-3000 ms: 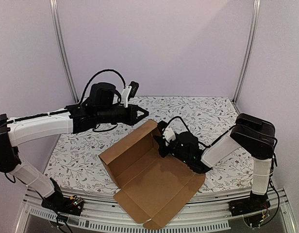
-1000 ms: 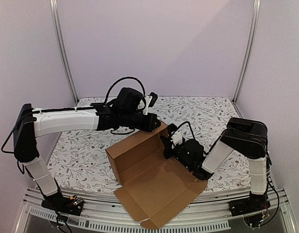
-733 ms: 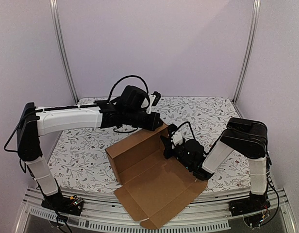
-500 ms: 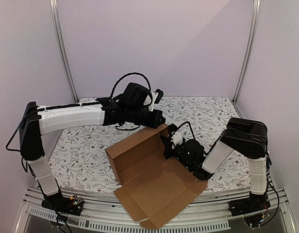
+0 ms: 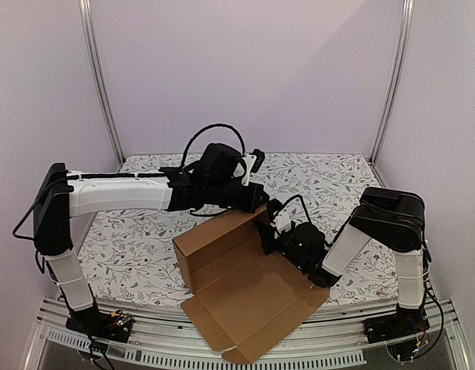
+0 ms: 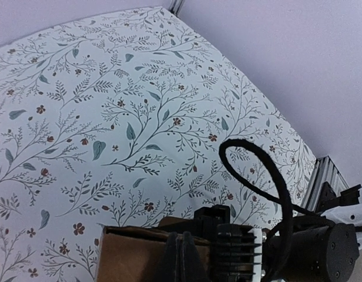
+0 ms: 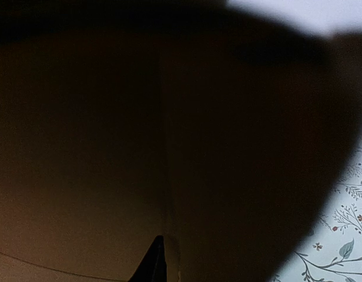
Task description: Fold the paper box
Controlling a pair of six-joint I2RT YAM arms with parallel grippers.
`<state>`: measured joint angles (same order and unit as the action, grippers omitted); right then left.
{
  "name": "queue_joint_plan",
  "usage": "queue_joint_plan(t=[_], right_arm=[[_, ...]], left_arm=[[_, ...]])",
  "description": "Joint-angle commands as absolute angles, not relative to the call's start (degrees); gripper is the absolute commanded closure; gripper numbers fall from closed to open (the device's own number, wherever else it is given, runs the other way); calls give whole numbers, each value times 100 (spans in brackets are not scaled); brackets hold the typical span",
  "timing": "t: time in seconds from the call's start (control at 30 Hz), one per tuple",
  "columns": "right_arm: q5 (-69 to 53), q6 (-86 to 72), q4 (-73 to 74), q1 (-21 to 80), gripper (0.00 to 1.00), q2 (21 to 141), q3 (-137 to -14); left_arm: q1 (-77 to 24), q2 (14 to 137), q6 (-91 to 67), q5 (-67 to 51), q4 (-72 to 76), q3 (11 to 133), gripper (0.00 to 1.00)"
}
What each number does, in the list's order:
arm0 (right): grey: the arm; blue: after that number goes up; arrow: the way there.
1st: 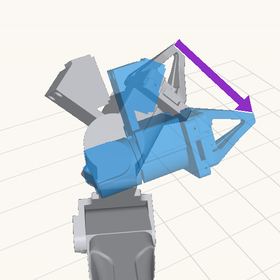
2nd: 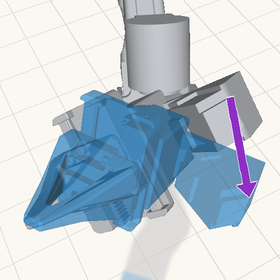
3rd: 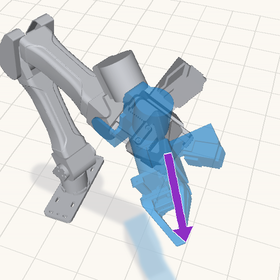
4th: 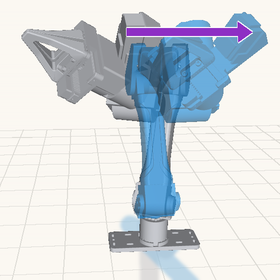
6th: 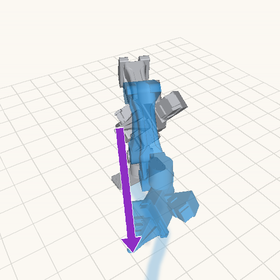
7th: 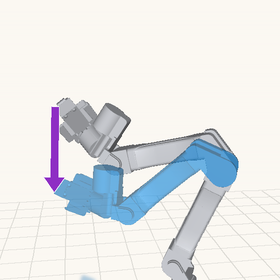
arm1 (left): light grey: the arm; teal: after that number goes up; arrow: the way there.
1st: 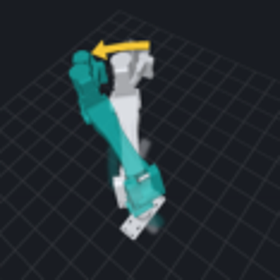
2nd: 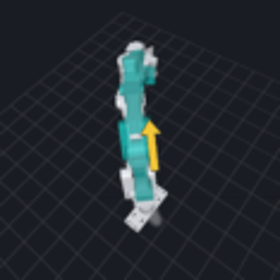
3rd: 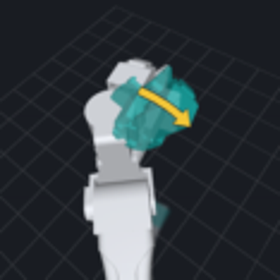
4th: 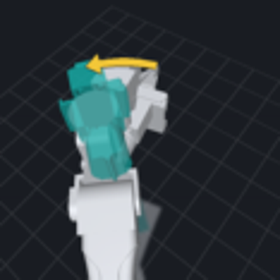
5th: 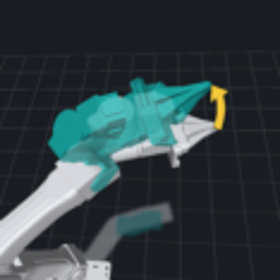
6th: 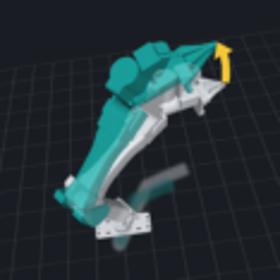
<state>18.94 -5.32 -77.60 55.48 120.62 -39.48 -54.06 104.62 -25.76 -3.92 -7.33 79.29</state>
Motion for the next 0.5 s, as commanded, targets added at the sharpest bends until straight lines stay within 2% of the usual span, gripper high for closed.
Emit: queue_joint_plan(t=[0.0, 0.23, 0.3, 0.37, 0.47], right_arm=[[1904, -536, -8051, 5537, 76, 12212, -3885], [2172, -432, -8050, 5545, 79, 12197, -3904], [2165, -414, -8049, 5538, 86, 12224, -3939], [2130, -423, -8046, 5543, 99, 12264, -3974], [2086, -482, -8050, 5541, 100, 12332, -4019]], left_arm=[[-5493, 10656, -2628, -200, -1538, 7393, 100], [-5493, 10497, -2584, -109, -1555, 7277, 100], [-5493, 10486, -2576, -113, -1551, 7277, 100], [-5493, 10462, -2582, -107, -1555, 7277, 100], [-5493, 10441, -2575, -94, -1554, 7254, 100]])
